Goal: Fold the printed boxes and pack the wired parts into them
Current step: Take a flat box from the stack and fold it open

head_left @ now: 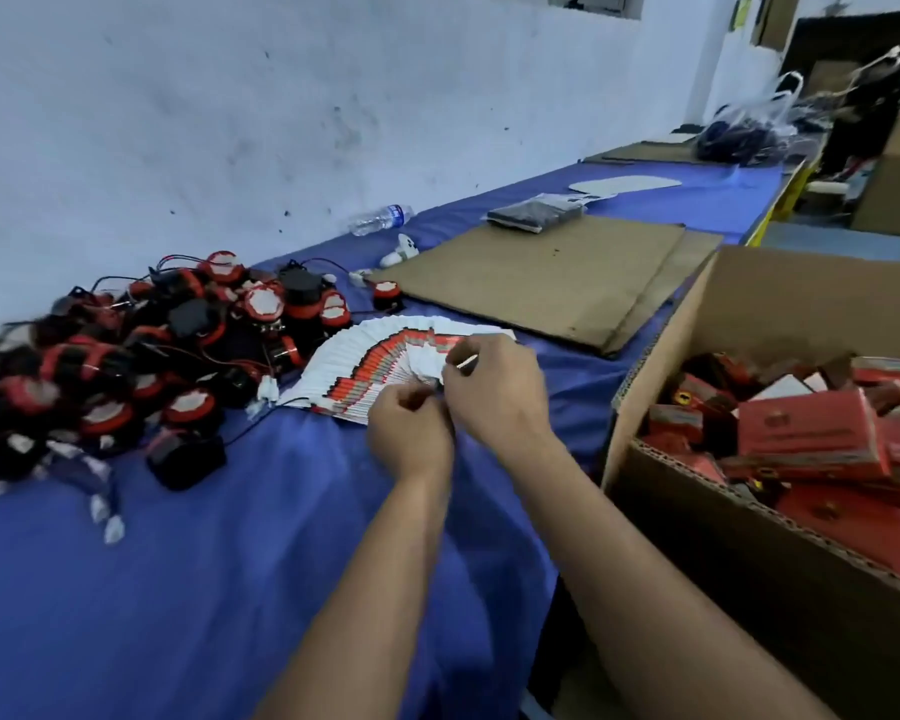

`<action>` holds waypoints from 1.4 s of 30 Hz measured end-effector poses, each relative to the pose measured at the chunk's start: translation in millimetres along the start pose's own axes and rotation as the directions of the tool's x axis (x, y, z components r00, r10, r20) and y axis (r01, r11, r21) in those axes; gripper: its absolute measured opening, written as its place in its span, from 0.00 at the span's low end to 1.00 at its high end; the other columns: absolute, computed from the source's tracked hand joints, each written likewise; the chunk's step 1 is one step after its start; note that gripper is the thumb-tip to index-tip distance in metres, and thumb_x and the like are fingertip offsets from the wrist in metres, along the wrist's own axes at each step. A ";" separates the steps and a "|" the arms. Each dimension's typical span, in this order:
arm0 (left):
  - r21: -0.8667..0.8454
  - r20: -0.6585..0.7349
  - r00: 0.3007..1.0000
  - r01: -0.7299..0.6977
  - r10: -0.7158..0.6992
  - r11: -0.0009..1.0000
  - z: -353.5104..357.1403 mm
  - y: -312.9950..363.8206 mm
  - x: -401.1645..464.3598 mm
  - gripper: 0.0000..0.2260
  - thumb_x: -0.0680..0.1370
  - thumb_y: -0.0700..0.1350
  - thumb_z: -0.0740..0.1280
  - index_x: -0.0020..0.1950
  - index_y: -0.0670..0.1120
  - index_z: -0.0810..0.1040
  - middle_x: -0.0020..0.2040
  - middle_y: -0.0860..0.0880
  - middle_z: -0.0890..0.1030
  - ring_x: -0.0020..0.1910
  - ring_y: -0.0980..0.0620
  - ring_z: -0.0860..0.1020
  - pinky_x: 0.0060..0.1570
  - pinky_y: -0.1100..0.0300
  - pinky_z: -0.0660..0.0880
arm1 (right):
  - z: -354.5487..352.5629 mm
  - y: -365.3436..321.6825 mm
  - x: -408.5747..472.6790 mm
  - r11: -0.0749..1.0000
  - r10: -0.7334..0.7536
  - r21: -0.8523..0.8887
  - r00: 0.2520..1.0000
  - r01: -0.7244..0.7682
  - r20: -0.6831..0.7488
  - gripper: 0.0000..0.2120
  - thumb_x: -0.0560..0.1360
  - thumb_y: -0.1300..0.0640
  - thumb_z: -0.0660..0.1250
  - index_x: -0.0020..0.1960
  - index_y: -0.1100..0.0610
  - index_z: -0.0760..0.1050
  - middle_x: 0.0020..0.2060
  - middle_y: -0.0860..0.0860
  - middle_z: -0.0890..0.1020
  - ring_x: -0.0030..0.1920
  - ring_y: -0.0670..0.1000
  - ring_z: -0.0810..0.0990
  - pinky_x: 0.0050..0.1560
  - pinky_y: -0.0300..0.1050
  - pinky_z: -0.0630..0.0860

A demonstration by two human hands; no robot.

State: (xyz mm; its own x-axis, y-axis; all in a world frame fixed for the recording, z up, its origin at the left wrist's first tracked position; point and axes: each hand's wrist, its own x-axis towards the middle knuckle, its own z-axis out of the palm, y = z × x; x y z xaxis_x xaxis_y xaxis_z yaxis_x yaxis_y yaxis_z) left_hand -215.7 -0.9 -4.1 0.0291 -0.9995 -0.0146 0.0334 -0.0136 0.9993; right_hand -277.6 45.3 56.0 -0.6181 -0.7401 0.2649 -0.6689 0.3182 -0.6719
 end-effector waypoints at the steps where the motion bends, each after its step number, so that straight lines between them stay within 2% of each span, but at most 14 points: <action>1: 0.046 -0.047 0.999 0.002 0.000 0.999 -4.6 -4.4 8.8 0.05 0.71 0.36 0.67 0.41 0.46 0.81 0.38 0.49 0.84 0.41 0.46 0.81 0.38 0.58 0.75 | 21.2 7.2 13.1 0.998 0.050 -0.045 0.999 -0.049 0.009 0.12 0.74 0.55 0.67 0.57 0.53 0.81 0.54 0.56 0.84 0.57 0.60 0.80 0.55 0.49 0.78; 5: 0.104 -0.097 0.995 -0.011 0.021 0.995 -7.6 -12.8 36.9 0.10 0.74 0.35 0.65 0.41 0.50 0.77 0.40 0.52 0.83 0.44 0.46 0.82 0.39 0.59 0.74 | 73.2 32.5 69.6 0.959 0.133 -0.251 0.991 -0.129 0.000 0.39 0.72 0.37 0.72 0.75 0.56 0.64 0.75 0.63 0.65 0.77 0.64 0.58 0.73 0.61 0.63; 8: 0.126 -0.091 0.996 -0.007 0.018 0.992 -2.2 -12.7 49.4 0.09 0.74 0.35 0.66 0.42 0.49 0.77 0.44 0.49 0.84 0.45 0.46 0.82 0.40 0.57 0.76 | 94.4 47.8 96.2 0.941 0.141 -0.330 0.969 -0.068 0.201 0.55 0.68 0.26 0.69 0.81 0.55 0.52 0.80 0.61 0.54 0.81 0.61 0.49 0.76 0.67 0.49; 11: 0.115 -0.098 0.995 0.026 -0.015 0.993 1.4 -11.6 59.1 0.09 0.73 0.33 0.66 0.44 0.48 0.78 0.45 0.48 0.84 0.47 0.45 0.83 0.49 0.51 0.81 | 108.2 52.8 98.8 0.929 0.029 -0.364 0.966 0.069 0.256 0.43 0.72 0.30 0.67 0.75 0.58 0.64 0.74 0.60 0.67 0.75 0.61 0.66 0.72 0.60 0.62; 14: 0.072 -0.126 0.990 0.072 -0.063 0.995 -2.8 -10.2 66.3 0.08 0.74 0.35 0.64 0.44 0.48 0.78 0.46 0.47 0.84 0.48 0.43 0.83 0.52 0.46 0.82 | 110.6 41.8 91.0 0.918 -0.140 -0.322 0.949 0.231 0.281 0.22 0.77 0.41 0.67 0.61 0.57 0.78 0.59 0.58 0.82 0.58 0.59 0.80 0.49 0.48 0.71; 17: 0.000 -0.159 0.982 0.100 -0.099 0.995 -13.8 -2.1 67.2 0.04 0.75 0.41 0.64 0.47 0.45 0.78 0.45 0.46 0.85 0.48 0.41 0.83 0.49 0.46 0.82 | 102.7 26.6 70.4 0.902 -0.243 -0.285 0.928 0.323 0.282 0.14 0.81 0.51 0.61 0.51 0.59 0.80 0.50 0.59 0.84 0.50 0.61 0.82 0.42 0.45 0.67; 21: -0.214 -0.009 0.967 0.247 -0.255 0.945 -39.5 15.1 74.9 0.15 0.81 0.53 0.66 0.52 0.41 0.80 0.52 0.37 0.85 0.53 0.35 0.83 0.57 0.41 0.81 | 88.2 -7.3 30.1 0.881 -0.417 -0.237 0.909 0.409 0.017 0.08 0.77 0.62 0.60 0.50 0.57 0.78 0.46 0.57 0.83 0.47 0.61 0.80 0.41 0.50 0.70; 24: -0.369 0.094 0.976 0.218 -0.197 0.904 -81.9 27.2 77.0 0.13 0.84 0.49 0.64 0.49 0.41 0.80 0.49 0.40 0.82 0.50 0.41 0.80 0.52 0.51 0.77 | 91.5 -44.8 -2.9 0.724 -0.688 0.131 0.721 0.677 0.076 0.06 0.75 0.65 0.61 0.47 0.61 0.77 0.42 0.54 0.82 0.41 0.58 0.77 0.40 0.53 0.71; 28: -0.388 -0.015 0.989 0.131 -0.149 0.912 -176.8 24.6 71.6 0.11 0.79 0.37 0.61 0.57 0.38 0.79 0.54 0.39 0.80 0.53 0.40 0.78 0.53 0.48 0.77 | 111.0 -88.9 -34.8 0.595 -0.790 0.464 0.583 0.656 0.190 0.09 0.81 0.61 0.65 0.48 0.62 0.82 0.42 0.53 0.84 0.44 0.55 0.80 0.48 0.53 0.75; 30: -0.317 -0.099 0.983 0.116 -0.155 0.941 -234.4 17.7 62.3 0.10 0.79 0.37 0.62 0.56 0.37 0.80 0.54 0.39 0.82 0.51 0.39 0.79 0.51 0.45 0.77 | 134.2 -107.8 -50.2 0.547 -0.829 0.437 0.537 0.714 0.159 0.09 0.77 0.59 0.72 0.55 0.61 0.83 0.53 0.55 0.85 0.56 0.56 0.80 0.60 0.50 0.73; 32: -0.233 -0.126 0.981 0.112 -0.145 0.966 -286.5 11.0 48.5 0.13 0.80 0.38 0.62 0.60 0.37 0.82 0.55 0.39 0.85 0.52 0.38 0.82 0.53 0.43 0.79 | 161.3 -124.9 -68.6 0.502 -0.863 0.350 0.429 0.791 0.267 0.27 0.72 0.52 0.77 0.68 0.58 0.78 0.68 0.54 0.77 0.71 0.58 0.69 0.72 0.51 0.65; 34: -0.098 -0.158 0.984 0.068 -0.083 0.993 -334.8 4.5 34.1 0.11 0.81 0.37 0.61 0.55 0.41 0.83 0.48 0.43 0.86 0.47 0.41 0.82 0.45 0.49 0.81 | 188.4 -144.5 -92.6 0.449 -0.871 0.362 0.310 0.817 0.381 0.40 0.71 0.44 0.77 0.77 0.53 0.67 0.76 0.50 0.68 0.77 0.55 0.60 0.76 0.56 0.61; 38: 0.028 -0.227 0.968 0.113 -0.104 0.993 -399.4 -4.8 12.4 0.08 0.76 0.42 0.64 0.50 0.45 0.83 0.42 0.45 0.85 0.39 0.48 0.83 0.35 0.58 0.78 | 227.7 -169.1 -132.1 0.405 -0.876 0.469 0.186 0.785 0.446 0.50 0.66 0.38 0.79 0.80 0.49 0.60 0.76 0.47 0.66 0.75 0.52 0.60 0.76 0.56 0.62; 42: 0.052 -0.191 0.979 0.083 -0.072 0.995 -419.7 -8.3 12.9 0.11 0.78 0.40 0.62 0.51 0.45 0.85 0.45 0.42 0.85 0.40 0.49 0.83 0.38 0.56 0.78 | 241.8 -167.7 -142.4 0.421 -0.877 0.497 0.200 0.759 0.437 0.53 0.62 0.33 0.78 0.80 0.46 0.58 0.68 0.46 0.67 0.68 0.50 0.61 0.72 0.47 0.63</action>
State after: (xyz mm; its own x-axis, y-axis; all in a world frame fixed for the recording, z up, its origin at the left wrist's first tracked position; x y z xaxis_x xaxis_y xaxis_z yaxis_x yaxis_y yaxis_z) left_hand 203.6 -1.3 -26.5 0.2166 -0.9719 -0.0926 -0.0160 -0.0984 0.9950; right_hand 22.5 -46.0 -36.3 0.6432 -0.6860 0.3402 -0.5451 -0.7222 -0.4257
